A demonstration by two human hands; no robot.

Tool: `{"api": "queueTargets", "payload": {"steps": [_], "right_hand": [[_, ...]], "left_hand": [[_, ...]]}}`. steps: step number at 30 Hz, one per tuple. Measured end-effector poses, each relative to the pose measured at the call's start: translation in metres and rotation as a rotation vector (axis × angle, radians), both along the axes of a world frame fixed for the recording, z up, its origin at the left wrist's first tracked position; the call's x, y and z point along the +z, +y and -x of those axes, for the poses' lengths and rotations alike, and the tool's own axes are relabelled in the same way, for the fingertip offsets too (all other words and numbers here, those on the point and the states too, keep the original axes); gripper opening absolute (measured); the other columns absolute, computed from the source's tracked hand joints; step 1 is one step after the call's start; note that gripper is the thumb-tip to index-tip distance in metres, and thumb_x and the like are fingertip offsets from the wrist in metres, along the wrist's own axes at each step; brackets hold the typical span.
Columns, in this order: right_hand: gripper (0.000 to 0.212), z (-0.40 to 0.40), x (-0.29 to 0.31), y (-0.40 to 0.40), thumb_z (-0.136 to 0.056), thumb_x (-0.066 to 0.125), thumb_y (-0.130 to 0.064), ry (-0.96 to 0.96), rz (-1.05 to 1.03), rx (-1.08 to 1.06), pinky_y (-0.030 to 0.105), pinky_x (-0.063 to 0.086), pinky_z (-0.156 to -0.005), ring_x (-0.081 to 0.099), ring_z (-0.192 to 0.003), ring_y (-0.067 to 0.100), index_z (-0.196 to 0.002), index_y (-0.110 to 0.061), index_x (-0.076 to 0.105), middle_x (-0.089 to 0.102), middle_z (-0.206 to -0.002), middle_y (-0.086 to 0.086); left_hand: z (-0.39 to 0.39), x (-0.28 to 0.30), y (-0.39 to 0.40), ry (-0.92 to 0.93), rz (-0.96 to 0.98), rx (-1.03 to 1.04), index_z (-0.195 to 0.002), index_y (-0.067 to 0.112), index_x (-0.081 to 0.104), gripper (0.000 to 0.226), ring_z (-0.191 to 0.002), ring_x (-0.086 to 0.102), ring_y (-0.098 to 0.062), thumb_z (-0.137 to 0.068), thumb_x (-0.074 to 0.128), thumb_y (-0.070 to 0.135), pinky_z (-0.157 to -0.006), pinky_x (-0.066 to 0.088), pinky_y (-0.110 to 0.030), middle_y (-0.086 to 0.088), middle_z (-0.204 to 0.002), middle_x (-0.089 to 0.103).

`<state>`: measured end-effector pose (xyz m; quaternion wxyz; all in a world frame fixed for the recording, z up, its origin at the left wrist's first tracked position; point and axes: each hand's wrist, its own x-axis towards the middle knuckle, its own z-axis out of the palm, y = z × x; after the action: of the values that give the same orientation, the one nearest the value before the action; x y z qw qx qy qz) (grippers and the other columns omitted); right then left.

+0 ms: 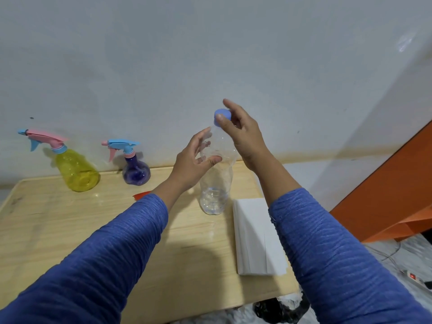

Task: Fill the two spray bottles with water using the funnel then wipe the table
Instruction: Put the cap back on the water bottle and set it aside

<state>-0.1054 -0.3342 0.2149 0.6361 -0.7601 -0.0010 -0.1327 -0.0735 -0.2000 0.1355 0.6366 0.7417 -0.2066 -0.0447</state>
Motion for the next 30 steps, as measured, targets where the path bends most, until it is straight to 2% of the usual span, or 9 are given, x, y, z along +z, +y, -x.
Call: {"api": "queueTargets", "payload": {"steps": [3, 5, 6, 7, 11, 16, 22, 26, 30], "right_hand": [[0.023, 0.001, -0.003, 0.000, -0.087, 0.065, -0.018, -0.021, -0.015, -0.056, 0.026, 0.047, -0.092, 0.058, -0.096, 0.012, -0.109, -0.013, 0.064, 0.066, -0.107, 0.005], [0.014, 0.001, -0.004, 0.002, -0.081, 0.071, -0.016, -0.048, -0.052, -0.122, 0.027, 0.048, -0.091, 0.058, -0.093, 0.009, -0.090, -0.017, 0.060, 0.063, -0.093, -0.003], [0.020, 0.001, -0.005, 0.002, -0.079, 0.074, -0.017, -0.062, -0.059, -0.142, 0.024, 0.047, -0.087, 0.057, -0.087, 0.007, -0.084, -0.018, 0.054, 0.058, -0.087, -0.005], [0.025, 0.001, -0.006, 0.001, -0.078, 0.075, -0.018, -0.070, -0.070, -0.131, 0.022, 0.046, -0.084, 0.055, -0.084, 0.006, -0.085, -0.020, 0.051, 0.055, -0.086, -0.005], [0.045, 0.003, -0.006, -0.002, -0.089, 0.063, -0.019, -0.006, -0.069, 0.006, 0.017, 0.044, -0.094, 0.056, -0.106, 0.008, -0.131, -0.020, 0.047, 0.058, -0.116, -0.002], [0.019, 0.002, -0.004, 0.001, -0.090, 0.060, -0.012, -0.042, -0.035, -0.031, 0.012, 0.047, -0.079, 0.058, -0.094, 0.005, -0.108, -0.016, 0.061, 0.063, -0.102, -0.003], [0.024, -0.001, -0.007, 0.019, -0.081, 0.071, -0.018, -0.079, -0.089, -0.235, 0.017, 0.042, -0.079, 0.055, -0.088, -0.002, -0.088, -0.017, 0.048, 0.057, -0.088, -0.012], [0.030, -0.001, -0.011, 0.024, -0.081, 0.071, -0.023, -0.105, -0.049, -0.249, 0.014, 0.042, -0.073, 0.053, -0.081, 0.001, -0.095, -0.015, 0.046, 0.054, -0.089, -0.010], [0.022, 0.001, -0.009, 0.014, -0.091, 0.059, -0.027, -0.012, -0.050, -0.035, 0.011, 0.044, -0.084, 0.057, -0.106, 0.010, -0.113, -0.026, 0.053, 0.063, -0.116, 0.002]], "left_hand": [[0.000, 0.000, 0.000, 0.005, 0.002, -0.003, -0.131, 0.043, 0.037, 0.068, -0.127, 0.044, -0.001, -0.077, 0.075, 0.027, -0.106, 0.042, -0.039, 0.018, -0.133, 0.047], [0.000, 0.000, -0.001, 0.001, 0.002, -0.002, -0.133, 0.041, 0.036, 0.069, -0.127, 0.044, -0.001, -0.077, 0.075, 0.027, -0.105, 0.042, -0.038, 0.017, -0.133, 0.047], [0.000, -0.001, -0.001, -0.001, 0.001, 0.002, -0.135, 0.039, 0.036, 0.070, -0.127, 0.044, -0.001, -0.078, 0.074, 0.027, -0.105, 0.042, -0.037, 0.017, -0.134, 0.046], [0.000, 0.000, -0.001, -0.004, -0.002, 0.006, -0.137, 0.037, 0.036, 0.071, -0.127, 0.044, -0.001, -0.078, 0.074, 0.027, -0.105, 0.043, -0.036, 0.018, -0.134, 0.046], [-0.001, -0.001, -0.001, -0.002, -0.003, -0.005, -0.135, 0.040, 0.036, 0.070, -0.127, 0.044, 0.000, -0.078, 0.074, 0.029, -0.105, 0.042, -0.037, 0.021, -0.133, 0.046], [0.002, -0.003, -0.003, 0.000, 0.001, 0.002, -0.136, 0.040, 0.036, 0.070, -0.126, 0.044, 0.000, -0.078, 0.074, 0.028, -0.105, 0.043, -0.037, 0.020, -0.133, 0.046], [0.002, -0.001, -0.002, -0.015, -0.002, 0.008, -0.137, 0.033, 0.036, 0.069, -0.127, 0.045, -0.001, -0.079, 0.073, 0.029, -0.104, 0.043, -0.038, 0.018, -0.137, 0.045], [0.004, -0.002, -0.002, 0.003, 0.009, 0.024, -0.136, 0.033, 0.037, 0.069, -0.127, 0.044, -0.001, -0.078, 0.074, 0.029, -0.104, 0.043, -0.038, 0.023, -0.133, 0.045], [0.004, -0.003, 0.000, -0.017, 0.007, 0.032, -0.136, 0.037, 0.035, 0.069, -0.126, 0.045, 0.000, -0.080, 0.073, 0.025, -0.104, 0.043, -0.036, 0.020, -0.133, 0.045]]}}
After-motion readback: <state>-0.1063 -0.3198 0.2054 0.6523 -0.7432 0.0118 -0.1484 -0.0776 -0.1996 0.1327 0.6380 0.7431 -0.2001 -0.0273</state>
